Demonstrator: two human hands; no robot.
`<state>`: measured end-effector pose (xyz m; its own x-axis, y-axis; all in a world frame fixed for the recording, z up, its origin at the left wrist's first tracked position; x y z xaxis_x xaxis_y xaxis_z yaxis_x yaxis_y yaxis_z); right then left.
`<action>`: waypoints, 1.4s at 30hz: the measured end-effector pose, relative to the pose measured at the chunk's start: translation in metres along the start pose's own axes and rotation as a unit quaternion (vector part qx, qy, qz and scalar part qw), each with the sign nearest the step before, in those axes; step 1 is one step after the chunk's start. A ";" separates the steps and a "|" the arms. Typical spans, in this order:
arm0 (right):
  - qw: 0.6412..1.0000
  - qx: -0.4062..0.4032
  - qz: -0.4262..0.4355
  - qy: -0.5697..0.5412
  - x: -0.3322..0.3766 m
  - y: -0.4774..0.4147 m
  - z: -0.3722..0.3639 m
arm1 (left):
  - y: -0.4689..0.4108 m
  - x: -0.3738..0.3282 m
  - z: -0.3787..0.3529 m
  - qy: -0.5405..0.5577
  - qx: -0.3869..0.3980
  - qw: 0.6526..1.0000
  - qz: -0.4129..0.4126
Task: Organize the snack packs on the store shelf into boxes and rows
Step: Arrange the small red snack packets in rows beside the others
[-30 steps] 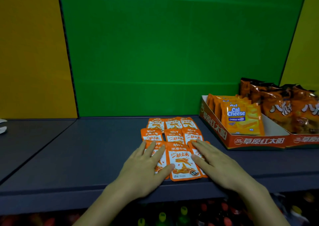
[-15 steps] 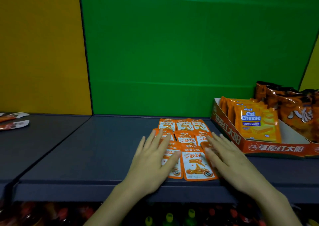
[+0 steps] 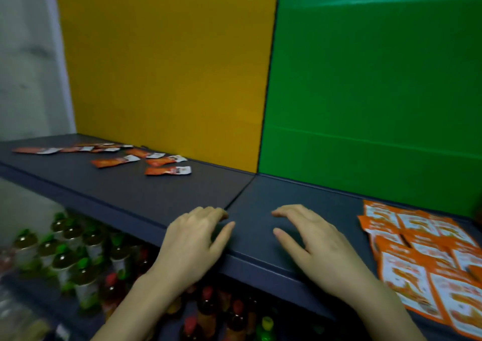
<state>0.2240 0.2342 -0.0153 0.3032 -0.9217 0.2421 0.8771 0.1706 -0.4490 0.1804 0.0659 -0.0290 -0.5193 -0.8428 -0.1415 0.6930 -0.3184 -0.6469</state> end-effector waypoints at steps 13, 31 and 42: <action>0.998 0.054 0.008 -0.020 0.155 -0.134 -0.131 | 0.046 0.247 0.069 -0.053 0.009 0.996 0.070; 0.956 0.160 -0.236 0.072 0.111 -0.281 -0.228 | -0.039 0.421 0.034 -0.030 0.092 0.994 0.057; 0.923 0.133 -0.351 0.080 0.077 -0.325 -0.236 | -0.150 0.456 -0.065 -0.052 0.216 0.970 0.096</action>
<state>-0.1254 0.0260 -0.0535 -0.4157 -0.8734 0.2538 0.9032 -0.4291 0.0026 -0.1934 -0.2427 -0.0455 -0.3218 -0.9367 -0.1380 0.9287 -0.2839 -0.2386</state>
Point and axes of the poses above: each hand's wrist, its own y-axis away from the middle knuckle, its own z-axis out of the back of the hand, x = y × z, the point moved 7 cm from there along -y, towards the middle knuckle, and after that the axes turned 1 degree about -x, right-handed, at the moved point
